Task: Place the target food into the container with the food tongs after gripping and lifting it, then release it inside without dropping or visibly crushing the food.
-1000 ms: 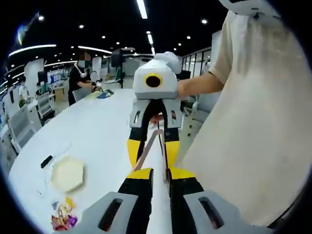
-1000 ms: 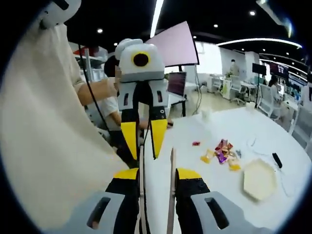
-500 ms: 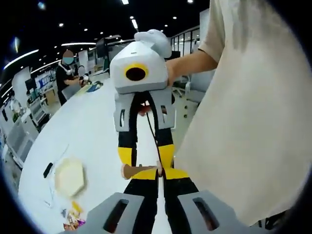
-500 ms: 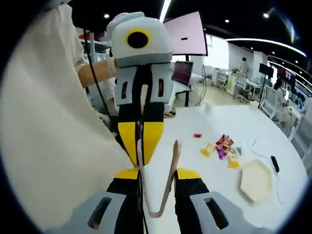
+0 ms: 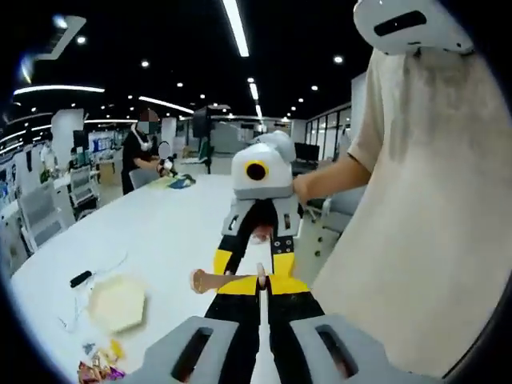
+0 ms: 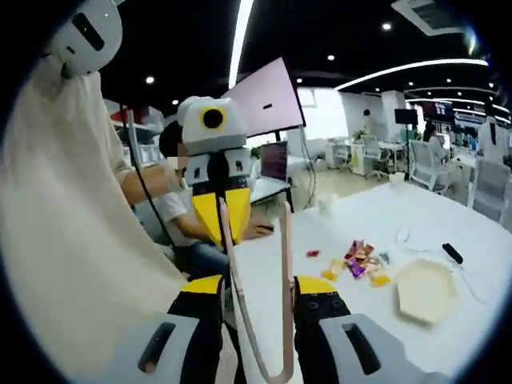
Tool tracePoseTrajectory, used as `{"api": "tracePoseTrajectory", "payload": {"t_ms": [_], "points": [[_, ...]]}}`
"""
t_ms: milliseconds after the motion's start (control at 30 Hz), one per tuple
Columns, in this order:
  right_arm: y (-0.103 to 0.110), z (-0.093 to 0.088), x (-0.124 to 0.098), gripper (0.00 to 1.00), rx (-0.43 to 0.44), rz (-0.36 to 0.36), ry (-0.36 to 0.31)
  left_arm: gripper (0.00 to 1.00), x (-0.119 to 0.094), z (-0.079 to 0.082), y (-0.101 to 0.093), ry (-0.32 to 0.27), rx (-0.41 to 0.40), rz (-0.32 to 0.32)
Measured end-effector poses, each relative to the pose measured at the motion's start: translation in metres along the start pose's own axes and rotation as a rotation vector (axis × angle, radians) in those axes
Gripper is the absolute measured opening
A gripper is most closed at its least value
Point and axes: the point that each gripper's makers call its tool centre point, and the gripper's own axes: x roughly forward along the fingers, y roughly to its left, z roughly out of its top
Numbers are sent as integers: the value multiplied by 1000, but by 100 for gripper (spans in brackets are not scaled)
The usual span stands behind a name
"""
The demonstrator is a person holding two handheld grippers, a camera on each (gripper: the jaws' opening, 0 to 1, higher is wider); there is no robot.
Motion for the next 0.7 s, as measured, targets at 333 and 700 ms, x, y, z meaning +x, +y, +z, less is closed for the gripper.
{"api": "tracePoseTrajectory", "payload": {"t_ms": [333,700], "points": [[-13,32,-13,46,128,-51,-214,0,-23,23,7,-248,-123,5],[-8,65,-21,48,260,12,-413,0,-36,43,4,-457,-204,-21]]}}
